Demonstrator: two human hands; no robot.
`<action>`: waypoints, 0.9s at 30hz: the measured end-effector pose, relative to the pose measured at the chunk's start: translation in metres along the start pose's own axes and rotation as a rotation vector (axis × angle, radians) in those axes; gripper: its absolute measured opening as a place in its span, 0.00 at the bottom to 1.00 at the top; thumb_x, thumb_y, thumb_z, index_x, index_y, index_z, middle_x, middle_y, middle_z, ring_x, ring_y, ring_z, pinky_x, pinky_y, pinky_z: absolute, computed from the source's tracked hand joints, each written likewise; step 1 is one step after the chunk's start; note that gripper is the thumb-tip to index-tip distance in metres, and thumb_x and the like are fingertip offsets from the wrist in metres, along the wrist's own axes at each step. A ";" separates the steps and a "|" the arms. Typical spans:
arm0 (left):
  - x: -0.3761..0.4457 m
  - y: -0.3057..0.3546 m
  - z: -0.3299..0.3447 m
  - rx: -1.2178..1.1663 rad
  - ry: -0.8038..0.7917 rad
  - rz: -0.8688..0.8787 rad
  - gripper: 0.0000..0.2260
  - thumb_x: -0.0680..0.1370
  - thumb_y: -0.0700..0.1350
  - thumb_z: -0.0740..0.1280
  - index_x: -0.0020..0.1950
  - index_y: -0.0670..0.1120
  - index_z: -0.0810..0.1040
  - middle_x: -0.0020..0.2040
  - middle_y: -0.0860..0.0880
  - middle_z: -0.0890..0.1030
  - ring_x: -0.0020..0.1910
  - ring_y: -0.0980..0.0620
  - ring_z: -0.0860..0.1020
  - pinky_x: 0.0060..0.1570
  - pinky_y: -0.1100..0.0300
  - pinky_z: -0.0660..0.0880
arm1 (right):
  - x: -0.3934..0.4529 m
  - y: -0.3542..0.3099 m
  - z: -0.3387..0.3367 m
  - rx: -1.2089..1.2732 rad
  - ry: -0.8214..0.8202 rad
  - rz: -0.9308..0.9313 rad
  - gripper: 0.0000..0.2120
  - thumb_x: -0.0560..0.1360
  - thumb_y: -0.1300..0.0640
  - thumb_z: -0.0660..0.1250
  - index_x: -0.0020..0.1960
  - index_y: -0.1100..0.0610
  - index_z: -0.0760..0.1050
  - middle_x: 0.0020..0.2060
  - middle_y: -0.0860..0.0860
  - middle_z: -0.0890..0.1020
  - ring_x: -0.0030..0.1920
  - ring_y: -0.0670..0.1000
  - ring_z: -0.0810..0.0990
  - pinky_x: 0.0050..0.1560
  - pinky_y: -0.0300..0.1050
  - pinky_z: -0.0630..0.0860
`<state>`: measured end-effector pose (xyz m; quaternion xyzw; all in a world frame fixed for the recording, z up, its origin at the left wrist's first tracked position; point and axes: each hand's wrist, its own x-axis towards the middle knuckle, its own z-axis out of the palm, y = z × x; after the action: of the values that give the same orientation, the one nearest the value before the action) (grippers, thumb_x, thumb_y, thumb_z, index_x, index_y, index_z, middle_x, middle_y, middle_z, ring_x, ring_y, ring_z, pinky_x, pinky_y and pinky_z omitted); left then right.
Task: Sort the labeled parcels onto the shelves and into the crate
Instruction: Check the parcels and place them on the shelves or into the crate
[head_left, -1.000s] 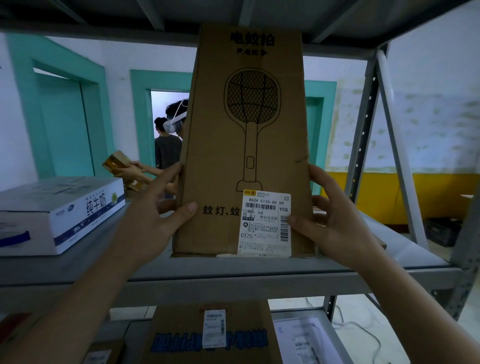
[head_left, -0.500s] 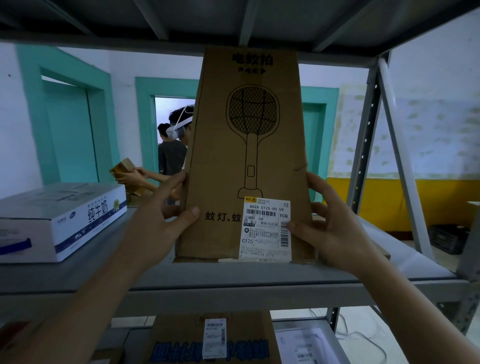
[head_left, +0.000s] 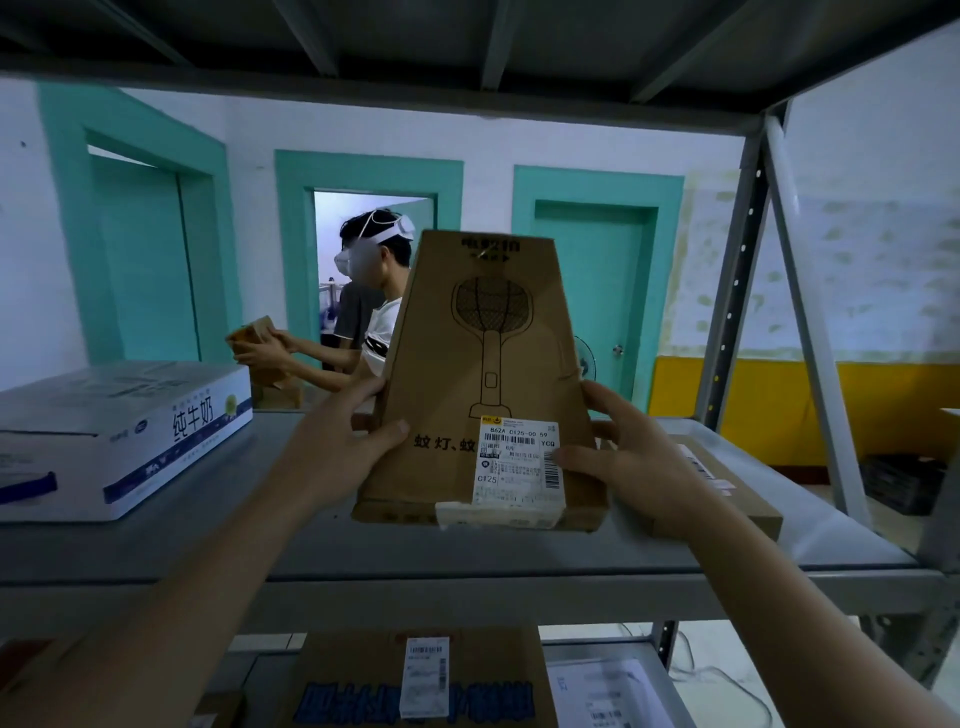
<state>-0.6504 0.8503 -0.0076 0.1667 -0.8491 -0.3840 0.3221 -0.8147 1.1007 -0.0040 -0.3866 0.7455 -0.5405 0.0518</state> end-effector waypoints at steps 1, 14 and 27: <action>0.004 -0.005 0.000 0.039 -0.004 -0.001 0.25 0.78 0.54 0.69 0.75 0.60 0.68 0.72 0.54 0.70 0.67 0.51 0.72 0.65 0.45 0.72 | 0.003 0.002 0.002 0.003 -0.009 0.017 0.34 0.71 0.56 0.78 0.72 0.43 0.67 0.58 0.45 0.81 0.57 0.47 0.82 0.53 0.50 0.84; 0.019 -0.040 0.019 0.163 -0.218 -0.141 0.09 0.80 0.49 0.67 0.60 0.51 0.79 0.53 0.52 0.82 0.49 0.56 0.79 0.42 0.62 0.71 | 0.025 0.024 0.029 -0.066 -0.201 0.201 0.15 0.73 0.58 0.75 0.57 0.53 0.76 0.50 0.49 0.84 0.42 0.43 0.86 0.37 0.33 0.79; 0.034 -0.065 0.025 0.312 -0.309 -0.183 0.09 0.79 0.53 0.68 0.52 0.48 0.81 0.47 0.50 0.83 0.45 0.54 0.81 0.46 0.57 0.76 | 0.038 0.033 0.039 -0.195 -0.286 0.326 0.13 0.74 0.55 0.75 0.57 0.55 0.78 0.49 0.49 0.86 0.46 0.46 0.86 0.47 0.40 0.82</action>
<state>-0.6896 0.8033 -0.0553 0.2301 -0.9187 -0.2968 0.1225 -0.8391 1.0504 -0.0345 -0.3368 0.8318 -0.3903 0.2060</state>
